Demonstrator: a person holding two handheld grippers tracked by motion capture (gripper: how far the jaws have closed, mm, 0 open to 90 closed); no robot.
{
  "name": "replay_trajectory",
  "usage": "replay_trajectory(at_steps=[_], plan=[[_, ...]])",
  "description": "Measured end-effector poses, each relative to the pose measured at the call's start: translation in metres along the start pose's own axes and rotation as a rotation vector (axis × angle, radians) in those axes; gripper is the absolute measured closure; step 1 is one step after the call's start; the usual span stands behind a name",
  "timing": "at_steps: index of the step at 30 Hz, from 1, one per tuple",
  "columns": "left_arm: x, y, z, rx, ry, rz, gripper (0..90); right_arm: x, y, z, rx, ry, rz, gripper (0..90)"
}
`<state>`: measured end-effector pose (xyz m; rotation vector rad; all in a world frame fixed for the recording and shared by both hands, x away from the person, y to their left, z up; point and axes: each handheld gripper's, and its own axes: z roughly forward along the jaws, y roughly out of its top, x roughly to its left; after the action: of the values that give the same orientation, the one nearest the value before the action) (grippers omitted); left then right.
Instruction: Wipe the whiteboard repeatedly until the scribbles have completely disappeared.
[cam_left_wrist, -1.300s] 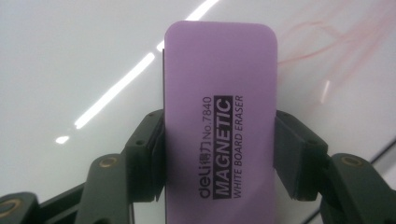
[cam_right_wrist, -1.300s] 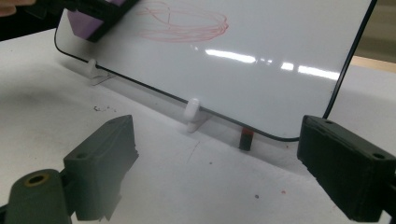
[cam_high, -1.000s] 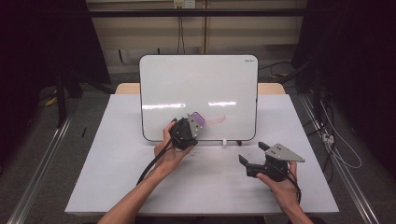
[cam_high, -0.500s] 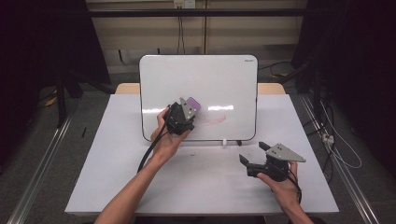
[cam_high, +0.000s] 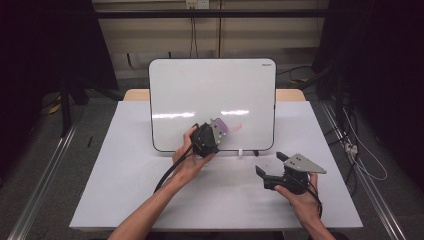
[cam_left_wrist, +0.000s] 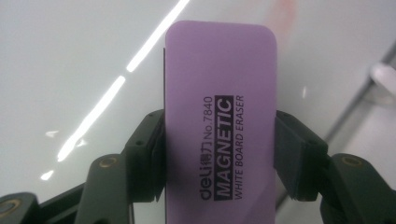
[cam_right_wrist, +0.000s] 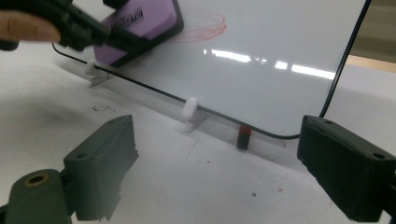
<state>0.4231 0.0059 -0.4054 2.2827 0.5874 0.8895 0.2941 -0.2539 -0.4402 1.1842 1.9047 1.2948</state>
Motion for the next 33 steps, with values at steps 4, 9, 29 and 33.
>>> replay_trajectory(at_steps=[4, 9, 29, 33], plan=[[0.022, 0.009, -0.001, -0.029, 0.025, -0.062, 41.2, 0.000, 0.000, -0.001, 0.000, -0.001, 0.003, 11.2], [0.015, 0.010, 0.001, -0.034, 0.028, -0.038, 41.3, -0.001, 0.000, -0.001, -0.003, -0.004, 0.009, 11.2], [-0.012, 0.021, 0.010, -0.027, -0.009, 0.046, 41.2, -0.002, 0.000, -0.002, -0.001, -0.001, 0.006, 11.2], [0.016, 0.032, 0.009, -0.044, 0.018, -0.047, 41.2, -0.003, -0.001, -0.002, -0.003, -0.002, 0.009, 11.2]])
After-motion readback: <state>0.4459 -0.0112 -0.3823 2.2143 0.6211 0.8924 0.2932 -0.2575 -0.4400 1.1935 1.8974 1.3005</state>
